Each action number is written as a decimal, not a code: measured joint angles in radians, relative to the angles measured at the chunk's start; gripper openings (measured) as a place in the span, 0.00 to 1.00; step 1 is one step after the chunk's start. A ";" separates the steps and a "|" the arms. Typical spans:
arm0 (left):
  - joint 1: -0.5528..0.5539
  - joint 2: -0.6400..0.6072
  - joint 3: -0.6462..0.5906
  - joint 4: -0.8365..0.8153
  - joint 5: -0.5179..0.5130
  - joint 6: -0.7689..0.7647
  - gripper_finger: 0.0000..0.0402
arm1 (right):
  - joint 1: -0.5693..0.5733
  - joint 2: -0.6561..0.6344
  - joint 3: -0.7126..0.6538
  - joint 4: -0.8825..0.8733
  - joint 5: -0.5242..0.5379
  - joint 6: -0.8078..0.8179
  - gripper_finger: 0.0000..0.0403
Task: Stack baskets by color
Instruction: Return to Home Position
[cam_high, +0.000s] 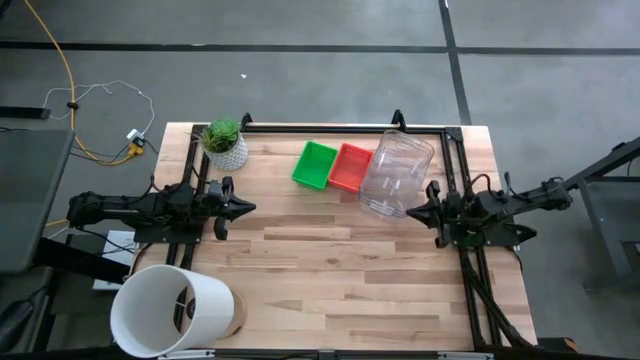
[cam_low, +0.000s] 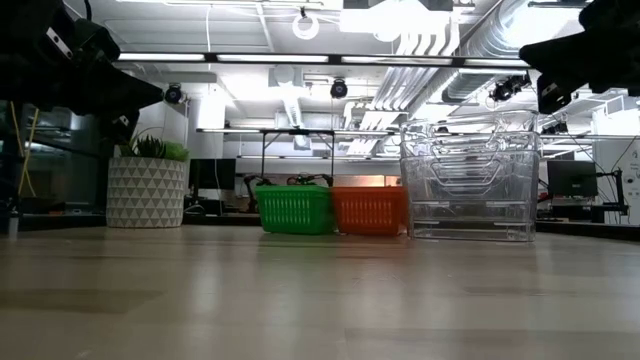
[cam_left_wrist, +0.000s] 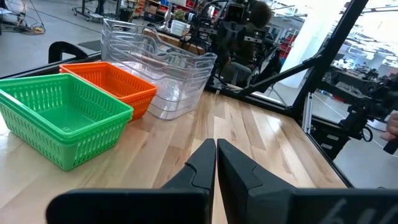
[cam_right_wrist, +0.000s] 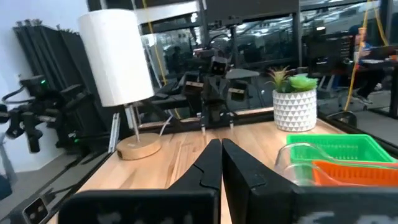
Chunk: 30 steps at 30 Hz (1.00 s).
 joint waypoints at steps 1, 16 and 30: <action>0.000 0.000 0.000 0.000 0.000 0.000 0.01 | -0.012 0.000 -0.001 0.006 -0.007 0.003 0.00; 0.000 0.000 0.000 0.000 0.000 0.000 0.01 | -0.295 0.000 0.003 -0.019 -0.313 0.015 0.00; 0.000 0.000 0.000 0.000 0.000 0.000 0.01 | -0.339 0.001 -0.012 -0.075 -0.367 0.031 0.00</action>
